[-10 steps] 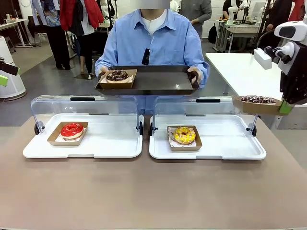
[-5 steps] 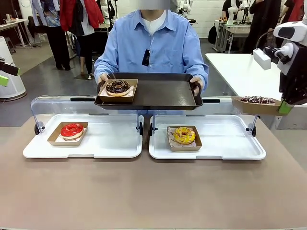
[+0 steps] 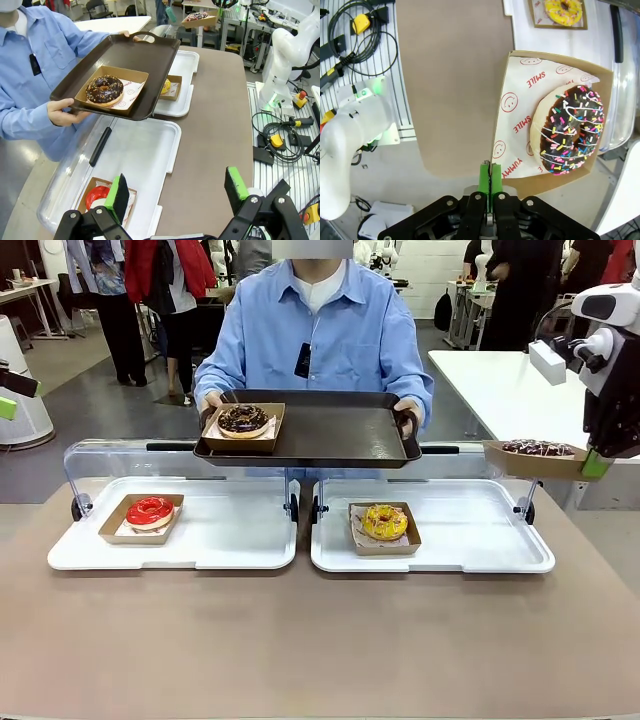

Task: Provide the desired donut to the person.
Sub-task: Place the picked Paper togo box onto the Handle tray extended by the person.

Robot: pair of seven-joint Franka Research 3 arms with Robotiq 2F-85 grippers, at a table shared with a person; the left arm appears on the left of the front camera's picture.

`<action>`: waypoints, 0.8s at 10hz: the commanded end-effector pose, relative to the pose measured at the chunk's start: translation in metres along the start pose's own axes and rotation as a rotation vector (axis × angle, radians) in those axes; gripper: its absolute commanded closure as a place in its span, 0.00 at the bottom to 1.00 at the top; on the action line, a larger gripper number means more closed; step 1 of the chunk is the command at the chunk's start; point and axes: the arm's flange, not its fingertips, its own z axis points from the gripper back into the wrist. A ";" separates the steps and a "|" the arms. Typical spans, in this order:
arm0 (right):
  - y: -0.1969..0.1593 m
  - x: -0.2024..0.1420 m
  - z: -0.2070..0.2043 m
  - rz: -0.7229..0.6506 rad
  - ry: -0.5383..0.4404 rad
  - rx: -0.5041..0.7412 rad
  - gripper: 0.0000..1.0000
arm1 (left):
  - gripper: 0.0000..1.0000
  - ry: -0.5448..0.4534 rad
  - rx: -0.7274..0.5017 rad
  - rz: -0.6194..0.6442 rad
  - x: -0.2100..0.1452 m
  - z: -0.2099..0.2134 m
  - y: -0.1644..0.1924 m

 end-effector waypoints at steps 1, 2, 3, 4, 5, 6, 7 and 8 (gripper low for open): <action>0.003 -0.001 -0.002 -0.013 0.017 -0.004 1.00 | 0.00 -0.014 -0.004 -0.007 0.000 0.001 0.000; 0.003 -0.001 -0.002 -0.013 0.017 -0.004 1.00 | 0.00 -0.014 -0.004 -0.007 0.000 0.001 0.000; 0.000 0.000 0.000 0.000 0.000 0.000 0.99 | 0.00 -0.014 -0.004 -0.007 0.000 0.001 0.000; 0.013 0.014 0.030 0.010 -0.008 -0.085 0.99 | 0.00 -0.014 -0.004 -0.007 0.000 0.001 0.000; 0.017 0.025 0.057 0.005 -0.015 -0.133 0.99 | 0.00 -0.014 -0.004 -0.007 0.000 0.001 0.000; 0.019 0.037 0.082 0.000 -0.031 -0.173 0.99 | 0.00 -0.014 -0.004 -0.007 0.000 0.001 0.000; 0.015 0.050 0.098 -0.008 -0.057 -0.182 0.99 | 0.00 -0.014 -0.004 -0.007 0.000 0.001 0.000; 0.010 0.070 0.106 0.002 -0.068 -0.185 0.99 | 0.00 -0.014 -0.004 -0.007 0.000 0.001 0.000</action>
